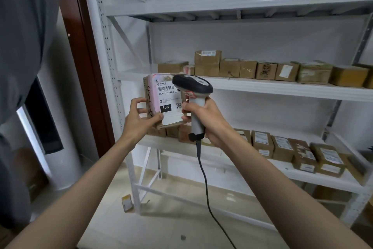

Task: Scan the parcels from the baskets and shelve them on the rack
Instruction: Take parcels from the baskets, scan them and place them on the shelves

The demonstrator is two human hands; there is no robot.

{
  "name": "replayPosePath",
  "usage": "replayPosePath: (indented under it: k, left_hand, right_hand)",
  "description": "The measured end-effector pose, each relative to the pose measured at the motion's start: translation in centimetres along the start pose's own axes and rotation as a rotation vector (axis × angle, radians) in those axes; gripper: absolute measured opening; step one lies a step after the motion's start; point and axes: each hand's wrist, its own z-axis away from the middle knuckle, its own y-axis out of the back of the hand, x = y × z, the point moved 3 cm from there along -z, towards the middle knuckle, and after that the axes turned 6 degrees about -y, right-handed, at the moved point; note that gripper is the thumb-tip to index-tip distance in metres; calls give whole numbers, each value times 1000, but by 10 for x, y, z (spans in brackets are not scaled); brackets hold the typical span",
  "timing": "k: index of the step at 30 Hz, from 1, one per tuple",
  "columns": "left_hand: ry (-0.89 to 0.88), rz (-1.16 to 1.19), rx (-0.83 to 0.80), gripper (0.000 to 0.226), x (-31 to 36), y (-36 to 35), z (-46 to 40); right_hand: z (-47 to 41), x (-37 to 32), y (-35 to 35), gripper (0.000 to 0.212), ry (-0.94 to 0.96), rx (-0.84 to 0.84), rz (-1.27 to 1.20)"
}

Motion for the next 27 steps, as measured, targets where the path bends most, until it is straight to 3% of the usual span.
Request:
replayPosePath:
  k: [13, 17, 27]
  left_hand:
    - [29, 21, -11, 65, -84, 53, -152]
    - [47, 30, 9, 65, -109, 57, -190]
    - [61, 64, 50, 59, -144, 38, -302]
  right_hand:
    - [-168, 20, -73, 28, -17, 30, 51]
    - [-212, 26, -77, 18, -8, -2, 46]
    - [-328, 44, -62, 29, -62, -35, 37]
